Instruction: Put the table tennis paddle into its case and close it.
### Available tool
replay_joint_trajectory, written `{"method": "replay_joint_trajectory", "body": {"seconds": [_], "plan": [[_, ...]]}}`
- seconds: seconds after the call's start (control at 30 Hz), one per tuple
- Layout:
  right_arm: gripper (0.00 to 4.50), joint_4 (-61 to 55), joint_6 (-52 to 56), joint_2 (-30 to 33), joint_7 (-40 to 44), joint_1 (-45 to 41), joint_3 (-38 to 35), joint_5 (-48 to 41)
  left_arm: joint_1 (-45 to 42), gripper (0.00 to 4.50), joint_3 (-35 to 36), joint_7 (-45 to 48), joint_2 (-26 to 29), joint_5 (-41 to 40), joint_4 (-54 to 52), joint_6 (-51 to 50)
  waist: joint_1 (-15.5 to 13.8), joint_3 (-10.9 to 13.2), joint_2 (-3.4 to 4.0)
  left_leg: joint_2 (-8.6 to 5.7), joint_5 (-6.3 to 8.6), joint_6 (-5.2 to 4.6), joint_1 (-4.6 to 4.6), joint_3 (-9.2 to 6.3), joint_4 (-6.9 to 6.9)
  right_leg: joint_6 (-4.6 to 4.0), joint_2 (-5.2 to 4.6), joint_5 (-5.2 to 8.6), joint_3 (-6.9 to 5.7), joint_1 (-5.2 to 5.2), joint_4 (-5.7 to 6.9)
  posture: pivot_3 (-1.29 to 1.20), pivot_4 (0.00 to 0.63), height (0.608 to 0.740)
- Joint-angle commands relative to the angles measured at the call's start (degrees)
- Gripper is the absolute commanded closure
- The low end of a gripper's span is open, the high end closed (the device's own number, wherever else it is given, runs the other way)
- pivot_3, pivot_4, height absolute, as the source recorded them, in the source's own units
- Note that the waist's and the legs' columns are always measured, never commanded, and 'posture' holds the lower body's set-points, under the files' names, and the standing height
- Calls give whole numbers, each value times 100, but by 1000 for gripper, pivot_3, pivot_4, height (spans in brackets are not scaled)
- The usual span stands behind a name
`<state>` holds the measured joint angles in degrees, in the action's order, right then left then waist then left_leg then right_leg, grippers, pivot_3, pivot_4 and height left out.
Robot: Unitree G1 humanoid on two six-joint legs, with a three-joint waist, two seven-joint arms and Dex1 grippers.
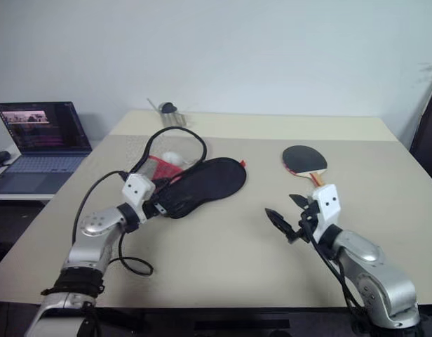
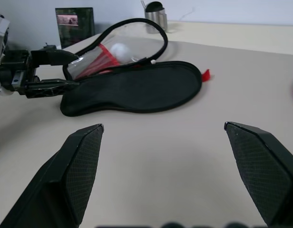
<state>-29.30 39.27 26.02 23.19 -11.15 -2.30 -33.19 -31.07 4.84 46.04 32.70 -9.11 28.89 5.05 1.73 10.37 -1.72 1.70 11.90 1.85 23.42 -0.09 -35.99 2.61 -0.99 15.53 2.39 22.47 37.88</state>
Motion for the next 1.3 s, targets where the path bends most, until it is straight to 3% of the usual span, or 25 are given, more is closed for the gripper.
{"method": "replay_joint_trajectory", "body": {"seconds": [0.03, 0.43, 1.03, 1.3], "plan": [[44, -9, -62, -49, 34, -138, 76, 74, 29, 0, 166, 230, 169, -241, -96, -303, -1, 0, 0, 1, 0, 0, 1, 1, 1, 0, 0, 0, 1, 2, -1, 0, 150, 740], [44, -9, -103, -38, 122, -68, 49, 109, 525, 0, 688, -348, 170, -591, -212, -1329, -3, -2, -3, 5, -1, 0, 54, 4, -7, -19, -5, -12, 6, 68, 22, 0, 150, 740], [44, -347, -46, 19, 214, 14, -71, -140, -543, 0, 492, -431, -253, -622, 634, -2627, -8, -4, -7, -5, -1, 0, 54, 8, -9, -19, 4, -13, 9, 68, 23, 0, 150, 740], [44, -841, -111, 638, 915, -69, 7, -316, -622, 0, 474, -315, -345, -705, 784, -2927, -10, -7, -12, -6, -2, 0, 52, 7, -13, -15, 3, -12, 8, 65, 26, 0, 150, 740]]}}
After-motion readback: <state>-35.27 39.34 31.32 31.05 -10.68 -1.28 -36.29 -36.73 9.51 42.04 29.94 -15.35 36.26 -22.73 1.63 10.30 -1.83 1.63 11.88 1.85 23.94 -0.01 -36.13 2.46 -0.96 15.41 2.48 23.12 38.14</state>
